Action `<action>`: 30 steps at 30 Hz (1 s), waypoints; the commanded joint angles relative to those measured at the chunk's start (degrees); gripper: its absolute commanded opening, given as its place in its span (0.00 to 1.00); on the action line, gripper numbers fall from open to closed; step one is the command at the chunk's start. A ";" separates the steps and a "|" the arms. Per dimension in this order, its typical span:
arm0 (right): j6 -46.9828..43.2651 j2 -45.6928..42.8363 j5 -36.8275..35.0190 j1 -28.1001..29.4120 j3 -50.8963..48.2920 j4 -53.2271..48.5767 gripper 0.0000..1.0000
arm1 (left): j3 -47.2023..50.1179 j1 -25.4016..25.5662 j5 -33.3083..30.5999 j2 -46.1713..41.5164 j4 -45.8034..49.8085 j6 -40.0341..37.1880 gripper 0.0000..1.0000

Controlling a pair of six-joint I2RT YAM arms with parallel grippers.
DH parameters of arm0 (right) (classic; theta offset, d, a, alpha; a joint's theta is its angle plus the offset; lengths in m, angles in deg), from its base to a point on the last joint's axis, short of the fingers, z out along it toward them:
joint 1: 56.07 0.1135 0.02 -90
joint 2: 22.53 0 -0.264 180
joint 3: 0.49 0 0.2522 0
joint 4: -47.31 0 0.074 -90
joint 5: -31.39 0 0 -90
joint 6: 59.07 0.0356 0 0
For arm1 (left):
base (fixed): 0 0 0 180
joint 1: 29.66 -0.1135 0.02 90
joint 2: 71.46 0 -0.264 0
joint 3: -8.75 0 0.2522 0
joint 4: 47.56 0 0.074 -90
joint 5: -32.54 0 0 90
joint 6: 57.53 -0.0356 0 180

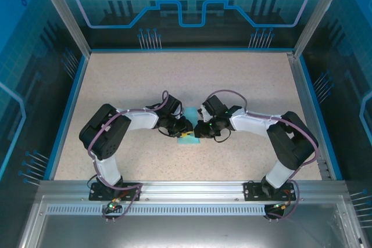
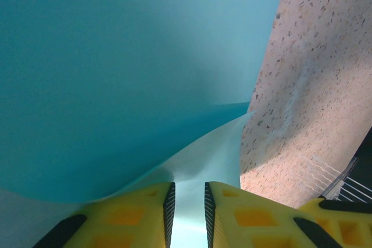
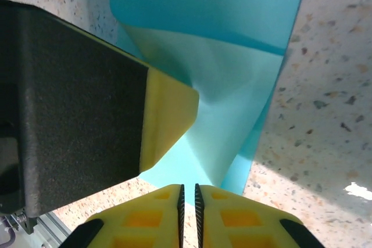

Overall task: Fold a paper plane with a square sheet of paper (pick it up from the middle)
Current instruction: Fold the triangle a second time at the center of the table.

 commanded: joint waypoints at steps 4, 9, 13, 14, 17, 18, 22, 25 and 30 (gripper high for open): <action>1.44 1.44 -2.57 0.96 -0.19 -1.31 0.23 | 1.10 -0.18 -2.40 0.27 2.56 0.62 0.24; 1.44 1.83 -3.29 0.85 0.01 -1.39 0.25 | 1.01 -0.18 -2.38 0.30 2.51 0.67 0.24; 1.86 3.68 -2.10 0.76 0.52 -1.14 0.23 | 1.01 -0.10 -2.29 0.28 2.59 0.77 0.24; 1.97 4.09 -1.55 0.68 0.44 -0.58 0.22 | 1.00 -0.15 -2.24 0.19 2.52 0.78 0.24; 2.57 4.63 -0.09 0.50 -0.16 1.14 0.19 | 1.01 -0.13 -2.14 -0.12 2.54 0.78 0.24; 2.74 4.75 0.05 0.38 -0.26 1.30 0.18 | 1.01 -0.13 -2.16 -0.19 2.56 0.80 0.24; 3.39 5.00 0.63 -0.37 -1.17 2.25 0.14 | 0.83 -0.11 -2.14 -0.65 2.58 0.69 0.24; 3.71 5.10 1.00 -1.16 -1.32 2.50 0.12 | 0.59 -0.11 -2.24 -1.23 2.57 0.35 0.25; 3.38 5.90 1.39 -1.83 -1.32 2.04 0.09 | -0.03 -0.11 -2.36 -2.57 1.86 -0.58 0.25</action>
